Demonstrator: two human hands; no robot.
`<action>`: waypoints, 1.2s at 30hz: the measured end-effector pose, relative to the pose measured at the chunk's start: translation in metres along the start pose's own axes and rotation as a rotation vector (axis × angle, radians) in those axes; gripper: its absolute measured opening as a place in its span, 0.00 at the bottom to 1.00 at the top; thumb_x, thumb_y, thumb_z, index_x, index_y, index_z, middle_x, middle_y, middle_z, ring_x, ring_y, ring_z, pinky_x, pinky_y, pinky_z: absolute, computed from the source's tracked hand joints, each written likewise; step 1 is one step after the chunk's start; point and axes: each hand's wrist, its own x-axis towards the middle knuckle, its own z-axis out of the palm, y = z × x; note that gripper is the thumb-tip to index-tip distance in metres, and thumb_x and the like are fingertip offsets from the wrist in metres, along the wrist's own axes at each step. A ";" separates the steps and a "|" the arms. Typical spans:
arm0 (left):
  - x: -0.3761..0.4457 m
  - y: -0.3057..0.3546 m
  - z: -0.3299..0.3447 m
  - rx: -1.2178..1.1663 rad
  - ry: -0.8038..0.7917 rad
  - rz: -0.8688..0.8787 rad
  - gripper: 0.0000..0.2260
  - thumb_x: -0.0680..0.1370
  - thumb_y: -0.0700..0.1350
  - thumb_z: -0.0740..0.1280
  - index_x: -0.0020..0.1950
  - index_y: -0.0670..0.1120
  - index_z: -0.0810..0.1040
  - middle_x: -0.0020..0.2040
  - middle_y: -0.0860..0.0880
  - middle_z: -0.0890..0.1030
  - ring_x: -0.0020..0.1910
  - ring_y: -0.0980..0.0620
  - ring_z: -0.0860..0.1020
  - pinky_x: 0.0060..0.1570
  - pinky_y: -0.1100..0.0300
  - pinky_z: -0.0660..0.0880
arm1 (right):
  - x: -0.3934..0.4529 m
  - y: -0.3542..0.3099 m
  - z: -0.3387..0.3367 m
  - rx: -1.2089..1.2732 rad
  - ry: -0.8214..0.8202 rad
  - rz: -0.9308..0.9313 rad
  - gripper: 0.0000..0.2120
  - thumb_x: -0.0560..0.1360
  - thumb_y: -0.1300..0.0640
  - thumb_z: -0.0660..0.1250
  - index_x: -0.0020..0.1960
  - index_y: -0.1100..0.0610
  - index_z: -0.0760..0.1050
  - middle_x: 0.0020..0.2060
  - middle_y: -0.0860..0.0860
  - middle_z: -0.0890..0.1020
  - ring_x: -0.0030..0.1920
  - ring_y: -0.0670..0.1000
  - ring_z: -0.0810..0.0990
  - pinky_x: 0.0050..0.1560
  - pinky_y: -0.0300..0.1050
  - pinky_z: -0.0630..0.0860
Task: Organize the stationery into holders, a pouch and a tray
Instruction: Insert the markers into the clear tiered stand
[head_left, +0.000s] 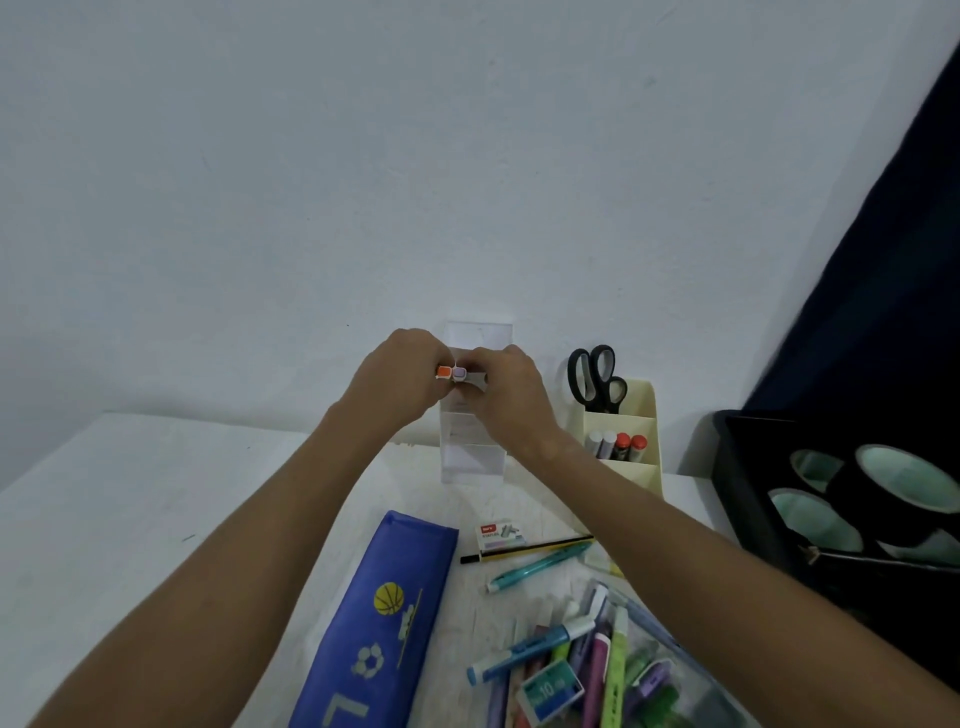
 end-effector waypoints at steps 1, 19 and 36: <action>0.000 0.000 0.002 0.002 0.012 -0.001 0.16 0.77 0.53 0.65 0.39 0.43 0.82 0.29 0.49 0.70 0.30 0.49 0.70 0.26 0.60 0.60 | 0.000 0.001 0.001 -0.015 0.004 -0.006 0.09 0.78 0.56 0.65 0.54 0.54 0.82 0.45 0.51 0.84 0.49 0.51 0.72 0.44 0.40 0.66; -0.047 0.018 0.009 -0.079 0.106 0.011 0.28 0.74 0.46 0.69 0.72 0.52 0.64 0.49 0.46 0.80 0.47 0.44 0.78 0.43 0.51 0.76 | -0.029 -0.012 -0.036 -0.065 -0.170 -0.148 0.22 0.70 0.70 0.66 0.64 0.63 0.74 0.55 0.58 0.79 0.53 0.54 0.77 0.51 0.34 0.66; -0.190 0.047 0.077 -0.362 -0.676 -0.173 0.18 0.76 0.57 0.66 0.65 0.57 0.72 0.52 0.57 0.77 0.48 0.59 0.77 0.48 0.65 0.73 | -0.226 0.015 -0.100 -0.277 -0.744 0.520 0.17 0.73 0.44 0.68 0.41 0.59 0.79 0.38 0.52 0.82 0.35 0.48 0.78 0.32 0.40 0.71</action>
